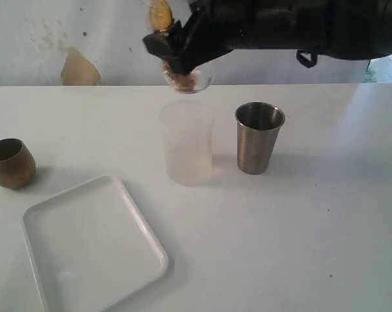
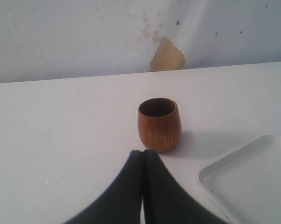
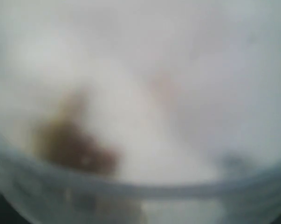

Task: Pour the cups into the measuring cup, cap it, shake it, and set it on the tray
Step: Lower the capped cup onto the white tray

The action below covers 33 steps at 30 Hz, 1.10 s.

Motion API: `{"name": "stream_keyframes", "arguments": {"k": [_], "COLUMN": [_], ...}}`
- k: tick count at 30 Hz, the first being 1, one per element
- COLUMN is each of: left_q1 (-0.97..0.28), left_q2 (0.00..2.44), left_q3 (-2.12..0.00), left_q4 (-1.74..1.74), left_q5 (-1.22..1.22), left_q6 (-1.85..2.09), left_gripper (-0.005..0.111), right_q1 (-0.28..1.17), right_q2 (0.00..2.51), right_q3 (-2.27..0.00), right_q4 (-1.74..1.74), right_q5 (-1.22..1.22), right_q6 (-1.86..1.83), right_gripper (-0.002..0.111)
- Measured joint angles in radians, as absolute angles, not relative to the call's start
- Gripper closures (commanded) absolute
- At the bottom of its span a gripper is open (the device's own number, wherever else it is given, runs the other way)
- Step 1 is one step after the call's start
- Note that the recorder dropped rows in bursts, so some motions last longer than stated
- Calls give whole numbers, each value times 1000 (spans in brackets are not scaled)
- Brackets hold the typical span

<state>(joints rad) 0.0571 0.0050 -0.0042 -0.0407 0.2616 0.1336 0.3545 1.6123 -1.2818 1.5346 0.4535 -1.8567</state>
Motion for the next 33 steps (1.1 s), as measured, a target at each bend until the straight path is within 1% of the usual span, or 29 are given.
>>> {"name": "stream_keyframes", "arguments": {"k": [4,14,17,24,29,33], "left_q1": [57,57,57,57,57,57], "left_q2": [5,5,5,5,5,5], "left_q3": [-4,-4,-4,-4,-4,-4], "left_q4": [-41,-41,-41,-41,-41,-41], "left_q5": [262,262,262,262,262,262], "left_q6": [134,134,134,134,134,134], "left_gripper": [107,107,107,107,107,107], "right_q1": [354,361,392,484,589,640], "right_q2": [1612,1610,1610,1624,1717,1805], "right_q3": [-1238,-1111,-1079,-1049,-1049,-1054], "right_q4": [1673,1712,1702,1674,1706,1709], "right_q5": [709,1057,1069,967,896,872], "right_q6": [-1866,-1881,-1903,-1956,-2032,-2109], "right_gripper": [108,108,108,108,108,108]}}
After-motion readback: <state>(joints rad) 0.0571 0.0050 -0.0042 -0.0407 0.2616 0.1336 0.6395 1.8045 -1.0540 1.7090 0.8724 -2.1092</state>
